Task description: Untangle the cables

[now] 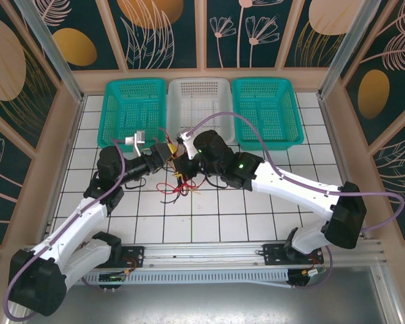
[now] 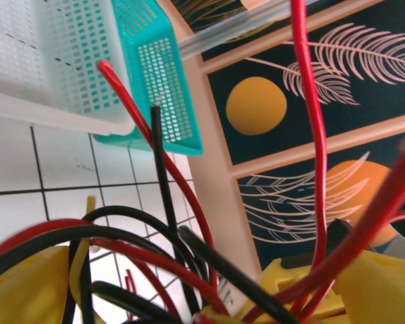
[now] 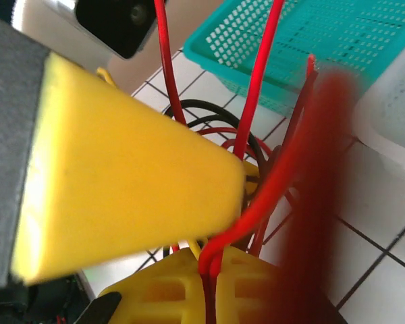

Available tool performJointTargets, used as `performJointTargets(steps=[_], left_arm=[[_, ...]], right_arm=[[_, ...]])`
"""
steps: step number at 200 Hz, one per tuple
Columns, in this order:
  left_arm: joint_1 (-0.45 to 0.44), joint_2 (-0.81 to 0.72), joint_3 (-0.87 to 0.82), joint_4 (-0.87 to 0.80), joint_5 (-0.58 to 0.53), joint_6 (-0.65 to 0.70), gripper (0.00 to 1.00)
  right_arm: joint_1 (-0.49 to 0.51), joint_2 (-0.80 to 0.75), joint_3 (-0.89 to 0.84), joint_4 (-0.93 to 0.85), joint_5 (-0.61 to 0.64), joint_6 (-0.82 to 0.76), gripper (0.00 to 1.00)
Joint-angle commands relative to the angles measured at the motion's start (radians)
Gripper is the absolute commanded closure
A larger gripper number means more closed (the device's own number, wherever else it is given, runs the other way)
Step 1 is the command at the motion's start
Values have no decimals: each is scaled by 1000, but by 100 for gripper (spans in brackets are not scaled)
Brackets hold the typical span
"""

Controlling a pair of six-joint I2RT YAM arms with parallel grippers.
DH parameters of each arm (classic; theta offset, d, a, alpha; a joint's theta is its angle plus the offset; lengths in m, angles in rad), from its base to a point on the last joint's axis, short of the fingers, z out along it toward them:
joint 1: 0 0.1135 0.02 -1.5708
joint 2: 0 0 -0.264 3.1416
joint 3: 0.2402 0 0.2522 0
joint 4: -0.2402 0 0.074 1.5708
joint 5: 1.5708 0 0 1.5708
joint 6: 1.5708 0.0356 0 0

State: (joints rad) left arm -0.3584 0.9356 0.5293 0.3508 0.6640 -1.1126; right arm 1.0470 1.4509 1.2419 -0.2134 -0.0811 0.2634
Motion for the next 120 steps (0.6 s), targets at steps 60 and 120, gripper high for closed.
performJointTargets(steps=[60, 120], left_arm=[[-15, 8, -29, 201, 139, -86, 75], [-15, -8, -38, 334, -10, -111, 100]], right_arm=[[12, 34, 39, 156, -64, 12, 100], [13, -98, -12, 78, 147, 54, 40]])
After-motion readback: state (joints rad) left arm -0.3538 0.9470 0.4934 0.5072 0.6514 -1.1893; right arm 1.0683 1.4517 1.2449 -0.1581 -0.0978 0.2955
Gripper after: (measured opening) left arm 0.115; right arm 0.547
